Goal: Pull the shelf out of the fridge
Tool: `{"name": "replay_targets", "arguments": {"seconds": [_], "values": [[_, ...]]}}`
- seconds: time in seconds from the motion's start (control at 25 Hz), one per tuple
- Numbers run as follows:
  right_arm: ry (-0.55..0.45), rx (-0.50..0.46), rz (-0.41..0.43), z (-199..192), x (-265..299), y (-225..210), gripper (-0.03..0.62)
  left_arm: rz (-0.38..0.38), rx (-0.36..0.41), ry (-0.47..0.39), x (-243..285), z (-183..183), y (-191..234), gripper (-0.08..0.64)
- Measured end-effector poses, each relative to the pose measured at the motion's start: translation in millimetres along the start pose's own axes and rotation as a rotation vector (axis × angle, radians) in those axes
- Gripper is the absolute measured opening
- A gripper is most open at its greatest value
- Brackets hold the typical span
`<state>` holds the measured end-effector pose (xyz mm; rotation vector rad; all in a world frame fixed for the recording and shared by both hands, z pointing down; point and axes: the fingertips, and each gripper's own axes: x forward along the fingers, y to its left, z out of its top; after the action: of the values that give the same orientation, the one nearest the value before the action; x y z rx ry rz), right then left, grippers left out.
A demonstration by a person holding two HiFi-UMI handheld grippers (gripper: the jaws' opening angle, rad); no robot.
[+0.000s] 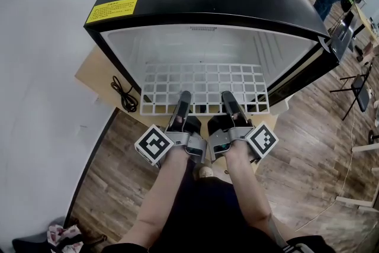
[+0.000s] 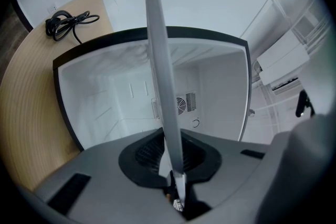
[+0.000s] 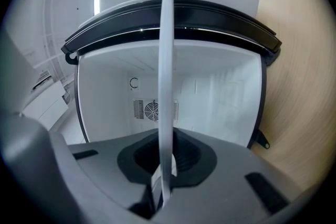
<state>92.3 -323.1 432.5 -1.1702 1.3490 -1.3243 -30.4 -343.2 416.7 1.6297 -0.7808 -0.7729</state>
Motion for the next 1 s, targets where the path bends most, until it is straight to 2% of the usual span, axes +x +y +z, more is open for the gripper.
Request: {"name": "replay_targets", "arguments": {"seconds": [0.84,1.0], "values": [[0.003,0.013,-0.003,-1,-1,3,0.009,0.020,0.000,-0.001,-1,1,-1,0.041],[0.003,0.007,-0.018,-1,-2,-9,0.009,0.024,0.001,0.001,-3,-2,10,0.041]]}}
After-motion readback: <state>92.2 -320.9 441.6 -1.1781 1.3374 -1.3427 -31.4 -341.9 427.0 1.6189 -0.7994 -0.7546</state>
